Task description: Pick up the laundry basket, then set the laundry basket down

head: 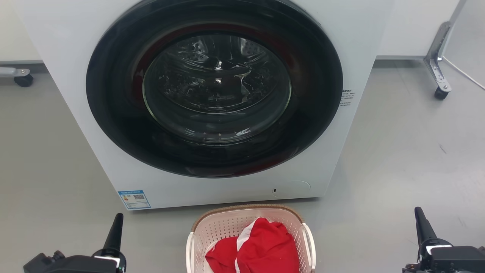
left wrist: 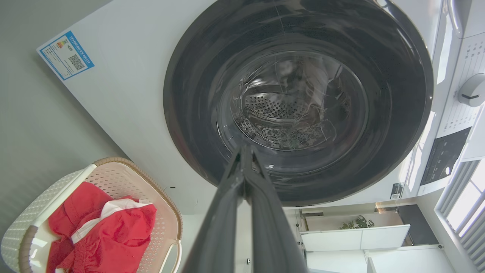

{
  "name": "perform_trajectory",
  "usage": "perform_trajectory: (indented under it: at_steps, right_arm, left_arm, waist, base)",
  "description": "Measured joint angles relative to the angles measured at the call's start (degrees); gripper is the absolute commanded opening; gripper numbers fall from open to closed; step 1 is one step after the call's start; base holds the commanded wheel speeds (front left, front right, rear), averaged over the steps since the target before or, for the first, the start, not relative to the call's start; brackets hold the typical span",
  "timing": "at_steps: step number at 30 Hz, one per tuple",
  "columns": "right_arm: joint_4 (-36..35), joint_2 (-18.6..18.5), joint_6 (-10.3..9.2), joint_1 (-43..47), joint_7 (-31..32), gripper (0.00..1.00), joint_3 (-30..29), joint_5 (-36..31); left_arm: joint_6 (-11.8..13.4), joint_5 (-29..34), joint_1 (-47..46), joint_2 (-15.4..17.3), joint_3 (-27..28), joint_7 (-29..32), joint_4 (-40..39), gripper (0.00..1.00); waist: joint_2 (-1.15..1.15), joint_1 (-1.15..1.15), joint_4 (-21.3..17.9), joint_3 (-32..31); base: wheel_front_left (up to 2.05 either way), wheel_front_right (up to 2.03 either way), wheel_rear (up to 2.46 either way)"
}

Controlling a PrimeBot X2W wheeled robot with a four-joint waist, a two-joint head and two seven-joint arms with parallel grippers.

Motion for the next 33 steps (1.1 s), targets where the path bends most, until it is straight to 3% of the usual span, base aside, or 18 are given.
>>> perform_trajectory:
  at_steps: [15, 33]
  right_arm:
    - [1.09, 1.59, 2.08, -1.01, 3.34, 0.00, -3.79, 11.66]
    - [1.12, 1.67, 2.30, -1.18, 3.44, 0.00, -3.93, 11.89]
  left_arm:
    - [-2.34, -11.69, -2.06, -1.01, 3.47, 2.92, 1.74, 0.00]
    - [-2.45, -12.62, -2.07, -1.12, 3.58, 2.93, 1.92, 0.00]
  waist:
    - [0.00, 0.00, -0.15, 0.05]
    - [0.00, 0.00, -0.15, 0.05]
  base:
    - [0.00, 0.00, 0.00]
    - [0.00, 0.00, 0.00]
